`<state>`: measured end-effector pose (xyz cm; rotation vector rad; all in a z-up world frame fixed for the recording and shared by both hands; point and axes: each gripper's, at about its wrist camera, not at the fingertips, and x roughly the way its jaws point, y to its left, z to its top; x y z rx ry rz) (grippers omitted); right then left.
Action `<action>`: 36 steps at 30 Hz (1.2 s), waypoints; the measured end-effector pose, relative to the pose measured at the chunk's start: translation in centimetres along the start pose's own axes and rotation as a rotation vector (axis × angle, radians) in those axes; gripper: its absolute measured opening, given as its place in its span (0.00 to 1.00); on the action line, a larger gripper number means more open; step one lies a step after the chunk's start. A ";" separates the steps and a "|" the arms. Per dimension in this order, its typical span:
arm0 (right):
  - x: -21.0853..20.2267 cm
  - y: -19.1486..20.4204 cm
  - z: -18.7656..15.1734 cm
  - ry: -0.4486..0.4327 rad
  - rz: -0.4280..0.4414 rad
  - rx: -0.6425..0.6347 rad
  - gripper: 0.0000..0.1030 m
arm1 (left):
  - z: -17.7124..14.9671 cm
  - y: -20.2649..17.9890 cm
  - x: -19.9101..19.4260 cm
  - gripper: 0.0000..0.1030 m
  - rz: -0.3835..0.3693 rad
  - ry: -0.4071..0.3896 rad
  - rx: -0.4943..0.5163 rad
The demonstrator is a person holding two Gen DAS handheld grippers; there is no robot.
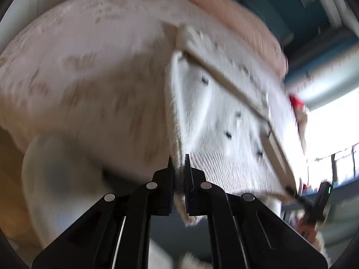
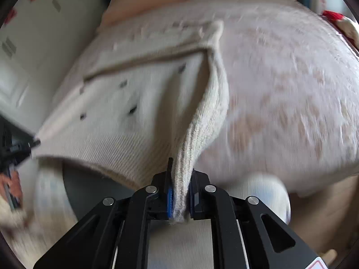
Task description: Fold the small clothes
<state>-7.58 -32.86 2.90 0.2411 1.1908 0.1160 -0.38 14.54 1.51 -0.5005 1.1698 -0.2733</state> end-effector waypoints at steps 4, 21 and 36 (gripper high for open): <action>-1.3 1.3 -6.3 0.146 0.025 -0.086 0.09 | -6.1 -0.3 -2.4 0.05 0.019 0.113 0.078; -4.1 -4.9 8.9 -0.281 0.212 0.212 0.27 | 9.9 -7.1 -2.8 0.12 -0.024 -0.208 0.161; 4.8 -5.7 10.8 -0.344 -0.128 0.243 0.77 | 14.1 -4.0 9.8 0.77 0.132 -0.191 0.126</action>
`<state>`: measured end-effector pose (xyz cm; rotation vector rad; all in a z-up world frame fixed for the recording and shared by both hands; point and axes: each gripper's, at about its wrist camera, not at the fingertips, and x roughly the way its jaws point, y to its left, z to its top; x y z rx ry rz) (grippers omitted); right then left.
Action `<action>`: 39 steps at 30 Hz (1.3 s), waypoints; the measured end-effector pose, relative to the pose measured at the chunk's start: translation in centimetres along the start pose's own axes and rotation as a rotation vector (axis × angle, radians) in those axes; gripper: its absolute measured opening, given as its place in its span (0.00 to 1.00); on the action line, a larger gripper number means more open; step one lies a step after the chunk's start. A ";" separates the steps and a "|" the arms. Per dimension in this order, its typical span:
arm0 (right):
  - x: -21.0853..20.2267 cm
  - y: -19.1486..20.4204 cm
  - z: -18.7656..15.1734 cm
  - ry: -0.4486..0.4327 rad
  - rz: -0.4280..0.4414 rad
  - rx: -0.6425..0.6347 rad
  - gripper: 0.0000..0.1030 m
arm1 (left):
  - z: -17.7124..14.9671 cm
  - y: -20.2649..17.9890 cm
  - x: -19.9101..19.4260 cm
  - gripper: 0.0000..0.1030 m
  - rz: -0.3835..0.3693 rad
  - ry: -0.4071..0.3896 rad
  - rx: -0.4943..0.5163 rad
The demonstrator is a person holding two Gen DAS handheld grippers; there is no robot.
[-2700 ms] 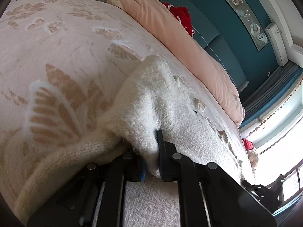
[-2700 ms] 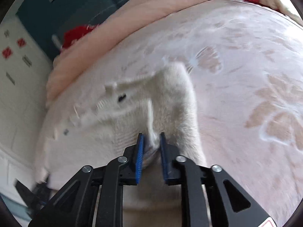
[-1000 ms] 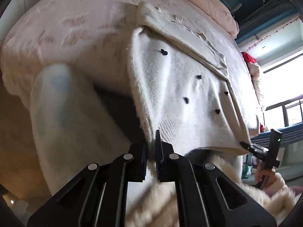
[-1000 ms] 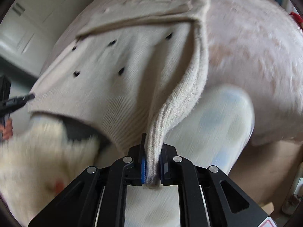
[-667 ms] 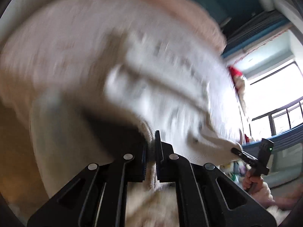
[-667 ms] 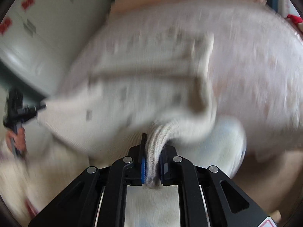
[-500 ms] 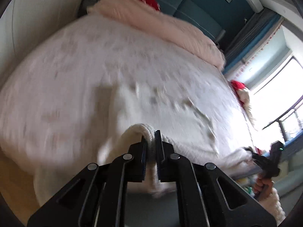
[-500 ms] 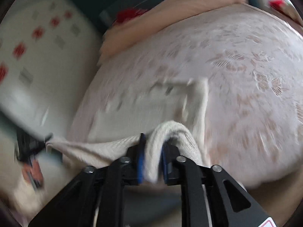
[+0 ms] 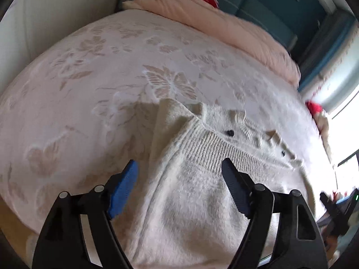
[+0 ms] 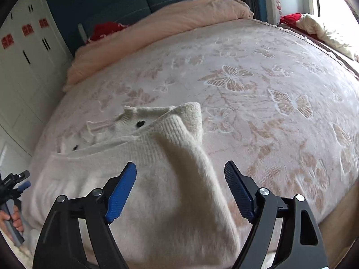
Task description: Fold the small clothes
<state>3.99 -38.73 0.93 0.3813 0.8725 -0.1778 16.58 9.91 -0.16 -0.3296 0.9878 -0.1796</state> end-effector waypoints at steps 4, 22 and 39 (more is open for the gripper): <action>4.2 0.7 1.9 0.065 -0.026 -0.009 0.79 | 0.7 -0.7 3.6 0.78 -0.028 0.086 0.000; 1.7 2.1 10.3 -0.096 0.048 0.005 0.09 | 9.9 -2.8 0.5 0.09 -0.134 -0.057 0.030; 4.0 8.9 3.2 0.020 0.204 0.005 0.29 | 1.0 -5.8 3.1 0.58 -0.066 -0.024 0.021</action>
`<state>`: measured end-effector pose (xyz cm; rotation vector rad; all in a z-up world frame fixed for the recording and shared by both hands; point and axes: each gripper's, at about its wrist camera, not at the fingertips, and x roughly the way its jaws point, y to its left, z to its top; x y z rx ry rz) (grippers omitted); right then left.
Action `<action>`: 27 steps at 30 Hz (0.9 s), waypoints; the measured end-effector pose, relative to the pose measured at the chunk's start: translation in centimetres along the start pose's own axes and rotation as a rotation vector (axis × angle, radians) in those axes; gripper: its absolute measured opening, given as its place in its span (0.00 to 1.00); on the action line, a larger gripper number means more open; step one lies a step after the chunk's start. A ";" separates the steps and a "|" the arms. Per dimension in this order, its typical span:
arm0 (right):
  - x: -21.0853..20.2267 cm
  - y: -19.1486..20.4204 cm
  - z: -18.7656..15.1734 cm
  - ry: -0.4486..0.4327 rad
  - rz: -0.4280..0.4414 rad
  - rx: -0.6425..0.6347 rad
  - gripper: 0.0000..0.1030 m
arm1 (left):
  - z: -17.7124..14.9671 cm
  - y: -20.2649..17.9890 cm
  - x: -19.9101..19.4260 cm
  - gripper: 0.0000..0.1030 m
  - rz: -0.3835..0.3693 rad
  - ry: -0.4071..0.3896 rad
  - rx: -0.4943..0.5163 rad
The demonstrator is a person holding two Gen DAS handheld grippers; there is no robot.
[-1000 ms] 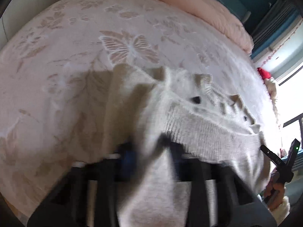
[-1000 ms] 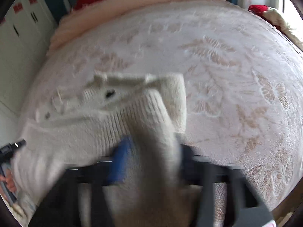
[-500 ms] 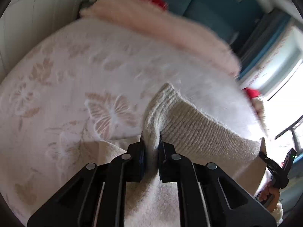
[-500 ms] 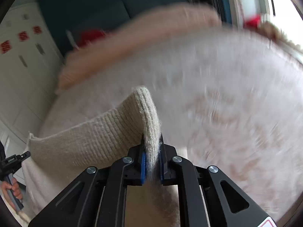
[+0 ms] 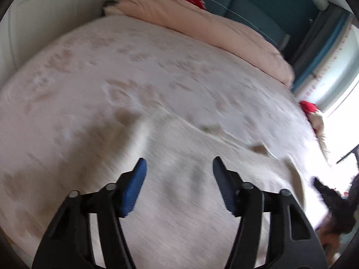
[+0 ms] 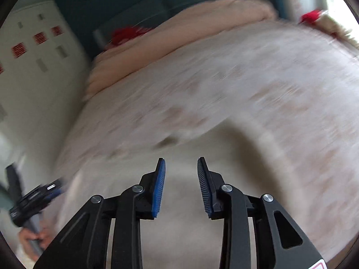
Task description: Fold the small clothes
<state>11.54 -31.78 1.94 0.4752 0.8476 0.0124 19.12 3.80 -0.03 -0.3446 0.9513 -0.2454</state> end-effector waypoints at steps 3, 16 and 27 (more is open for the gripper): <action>3.4 3.3 -3.7 0.100 0.002 -0.111 0.29 | -3.0 -1.0 1.7 0.58 0.024 0.080 0.039; -4.4 -3.1 -7.8 0.131 -0.105 0.014 0.58 | -7.1 6.0 -7.3 0.88 -0.024 0.036 -0.159; -2.5 -12.9 -9.9 0.115 0.066 0.540 0.65 | -9.4 10.3 -3.4 0.83 -0.117 0.068 -0.534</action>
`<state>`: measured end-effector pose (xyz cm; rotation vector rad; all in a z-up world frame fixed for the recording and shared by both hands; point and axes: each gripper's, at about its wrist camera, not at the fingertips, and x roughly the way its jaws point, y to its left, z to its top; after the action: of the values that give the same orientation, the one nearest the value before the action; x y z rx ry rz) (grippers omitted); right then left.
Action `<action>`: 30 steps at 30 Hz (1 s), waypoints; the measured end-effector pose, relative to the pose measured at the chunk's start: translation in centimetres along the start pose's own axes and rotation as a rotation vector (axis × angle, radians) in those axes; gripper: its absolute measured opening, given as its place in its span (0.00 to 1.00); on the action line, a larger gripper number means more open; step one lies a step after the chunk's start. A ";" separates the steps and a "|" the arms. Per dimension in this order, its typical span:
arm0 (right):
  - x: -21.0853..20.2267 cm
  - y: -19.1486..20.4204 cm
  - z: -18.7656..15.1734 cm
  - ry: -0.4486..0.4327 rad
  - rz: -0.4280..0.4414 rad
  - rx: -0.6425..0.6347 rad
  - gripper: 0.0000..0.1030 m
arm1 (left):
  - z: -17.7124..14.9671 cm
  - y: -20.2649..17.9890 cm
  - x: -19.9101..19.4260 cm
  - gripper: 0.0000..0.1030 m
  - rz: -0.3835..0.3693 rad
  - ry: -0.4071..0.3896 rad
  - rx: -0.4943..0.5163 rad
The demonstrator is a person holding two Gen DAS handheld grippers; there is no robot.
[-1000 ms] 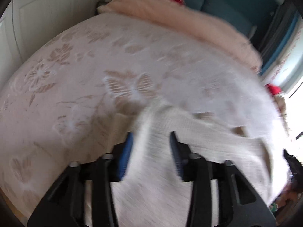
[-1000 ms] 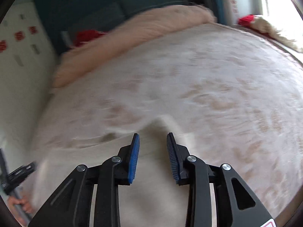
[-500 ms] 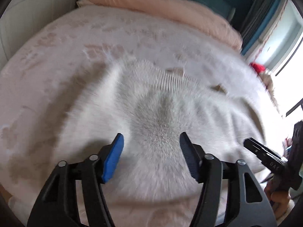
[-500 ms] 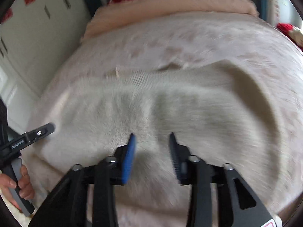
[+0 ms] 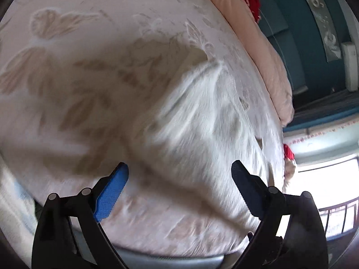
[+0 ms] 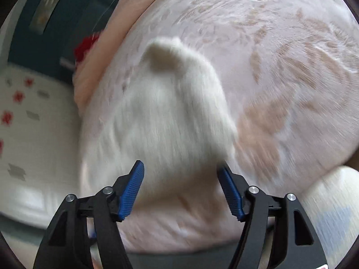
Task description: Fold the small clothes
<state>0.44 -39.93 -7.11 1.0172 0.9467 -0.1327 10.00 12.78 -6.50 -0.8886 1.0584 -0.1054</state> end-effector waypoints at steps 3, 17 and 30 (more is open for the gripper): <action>1.3 0.2 1.3 -0.023 0.057 0.065 0.17 | 1.3 -1.1 0.0 0.28 0.053 -0.026 0.016; -3.6 -1.8 -1.5 0.052 -0.170 -0.114 0.36 | -3.5 3.1 -3.0 0.13 0.181 0.096 0.107; -5.4 7.1 2.1 -0.163 -0.353 -0.508 0.59 | -1.0 -10.3 -4.8 0.58 0.214 -0.145 0.478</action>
<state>1.93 -39.33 1.91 0.3612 0.9391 -0.2503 10.06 7.61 3.68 -0.3434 0.9318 -0.1075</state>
